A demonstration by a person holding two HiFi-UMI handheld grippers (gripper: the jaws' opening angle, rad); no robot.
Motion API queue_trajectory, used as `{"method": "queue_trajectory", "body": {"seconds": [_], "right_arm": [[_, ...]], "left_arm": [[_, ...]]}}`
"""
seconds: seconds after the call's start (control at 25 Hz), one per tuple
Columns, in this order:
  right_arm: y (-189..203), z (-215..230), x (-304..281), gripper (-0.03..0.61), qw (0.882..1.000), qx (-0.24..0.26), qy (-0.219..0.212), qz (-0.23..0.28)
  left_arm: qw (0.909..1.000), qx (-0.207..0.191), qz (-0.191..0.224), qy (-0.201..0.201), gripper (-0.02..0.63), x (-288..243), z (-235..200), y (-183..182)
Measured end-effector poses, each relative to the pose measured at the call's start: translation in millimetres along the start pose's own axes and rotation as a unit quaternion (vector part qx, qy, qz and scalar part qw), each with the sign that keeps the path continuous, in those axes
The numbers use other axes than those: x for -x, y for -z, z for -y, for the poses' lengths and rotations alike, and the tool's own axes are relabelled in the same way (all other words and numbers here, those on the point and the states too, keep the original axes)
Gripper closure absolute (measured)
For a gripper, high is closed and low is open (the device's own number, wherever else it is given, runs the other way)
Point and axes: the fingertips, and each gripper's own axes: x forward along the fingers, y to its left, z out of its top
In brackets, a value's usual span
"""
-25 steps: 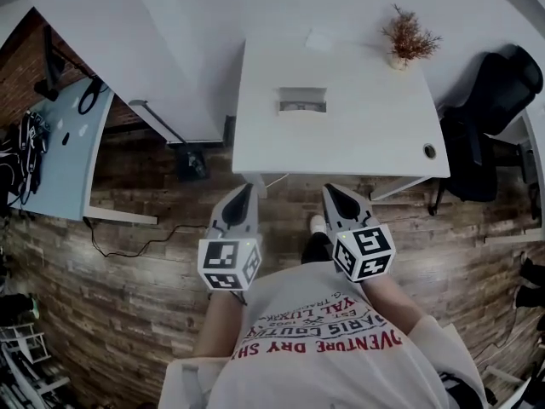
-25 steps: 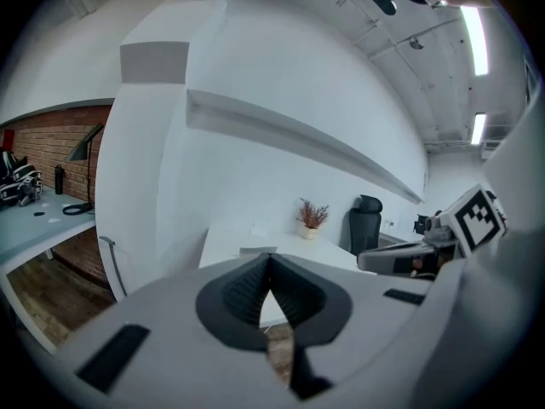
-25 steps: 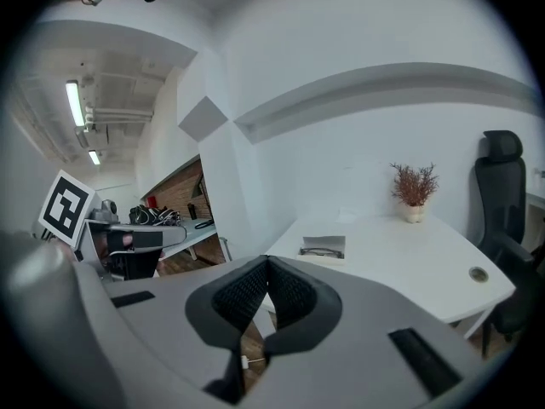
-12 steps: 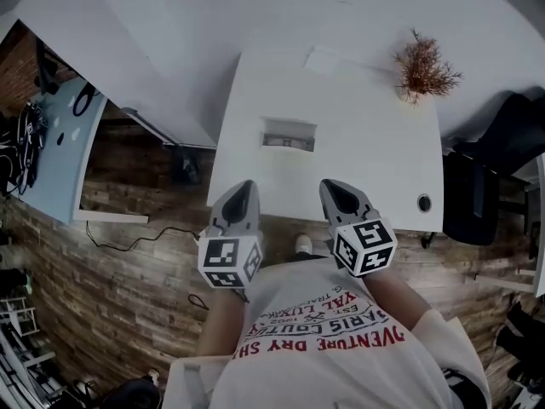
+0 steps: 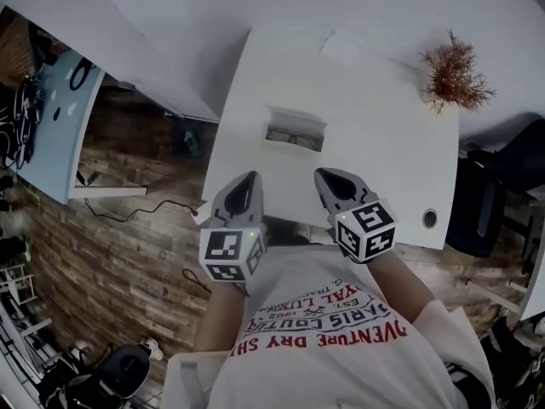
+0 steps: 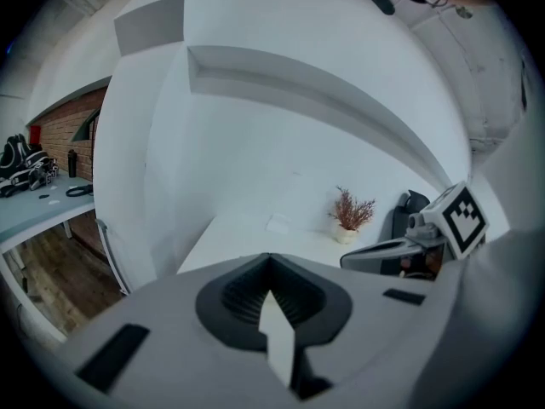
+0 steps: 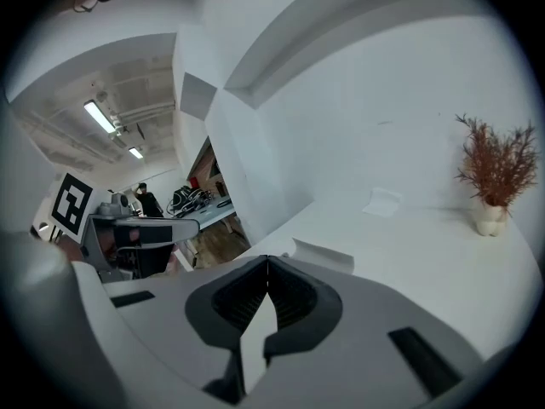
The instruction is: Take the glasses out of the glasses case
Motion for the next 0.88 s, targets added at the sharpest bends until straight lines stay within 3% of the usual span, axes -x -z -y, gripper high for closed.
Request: {"method": "queue_trajectory", "body": {"seconds": [0.24, 0.44, 0.8, 0.88], "right_arm": [[-3, 11, -45, 0.566, 0.999, 0.026, -0.006, -0.033], [4, 28, -82, 0.566, 0.995, 0.042, 0.001, -0.089], [28, 39, -131, 0.561, 0.975, 0.125, -0.013, -0.182], [32, 40, -139, 0.513, 0.969, 0.148, -0.015, -0.199]], "left_arm": [[0.9997, -0.001, -0.02, 0.016, 0.617, -37, -21, -3], [0.9985, -0.001, -0.046, 0.031, 0.617, -71, -40, 0], [0.9942, 0.014, -0.09, 0.057, 0.617, -104, -59, 22], [0.9936, 0.015, -0.095, 0.059, 0.617, -108, -63, 24]]}}
